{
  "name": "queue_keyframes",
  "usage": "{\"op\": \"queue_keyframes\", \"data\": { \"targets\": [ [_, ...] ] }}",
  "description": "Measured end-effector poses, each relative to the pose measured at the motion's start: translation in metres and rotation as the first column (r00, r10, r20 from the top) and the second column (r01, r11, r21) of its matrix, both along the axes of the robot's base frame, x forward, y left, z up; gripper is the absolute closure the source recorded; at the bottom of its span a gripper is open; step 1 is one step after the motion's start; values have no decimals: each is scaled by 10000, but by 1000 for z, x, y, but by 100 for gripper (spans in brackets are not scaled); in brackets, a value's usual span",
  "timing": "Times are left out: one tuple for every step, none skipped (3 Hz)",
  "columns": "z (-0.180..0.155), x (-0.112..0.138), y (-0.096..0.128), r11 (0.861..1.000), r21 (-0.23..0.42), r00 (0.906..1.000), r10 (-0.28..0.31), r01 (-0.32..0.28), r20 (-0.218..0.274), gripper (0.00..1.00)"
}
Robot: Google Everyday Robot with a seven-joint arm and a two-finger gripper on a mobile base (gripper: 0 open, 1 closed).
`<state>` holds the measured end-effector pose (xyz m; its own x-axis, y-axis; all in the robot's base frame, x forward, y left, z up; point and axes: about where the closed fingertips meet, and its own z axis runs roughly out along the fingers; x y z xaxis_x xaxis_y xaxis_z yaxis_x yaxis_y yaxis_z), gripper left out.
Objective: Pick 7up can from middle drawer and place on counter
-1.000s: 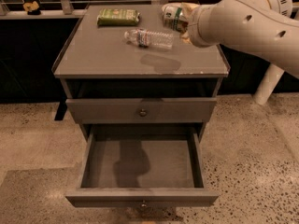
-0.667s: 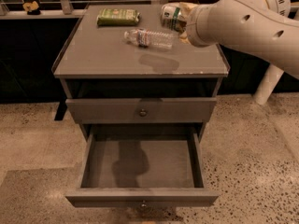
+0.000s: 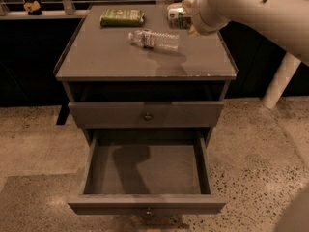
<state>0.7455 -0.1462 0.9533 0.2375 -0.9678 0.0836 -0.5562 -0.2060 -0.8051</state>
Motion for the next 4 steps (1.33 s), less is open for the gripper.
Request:
{"op": "queue_keyframes", "data": {
  "targets": [
    [-30, 32, -18, 9865, -1573, 9912, 244, -449, -1300, 100],
    [-28, 37, -22, 9700, -2255, 9845, 536, -910, -1668, 100],
    [-27, 37, -21, 9701, -2251, 9847, 540, -911, -1658, 100],
    [-18, 51, -24, 9634, -2503, 9841, 537, -956, -1691, 100]
  ]
}}
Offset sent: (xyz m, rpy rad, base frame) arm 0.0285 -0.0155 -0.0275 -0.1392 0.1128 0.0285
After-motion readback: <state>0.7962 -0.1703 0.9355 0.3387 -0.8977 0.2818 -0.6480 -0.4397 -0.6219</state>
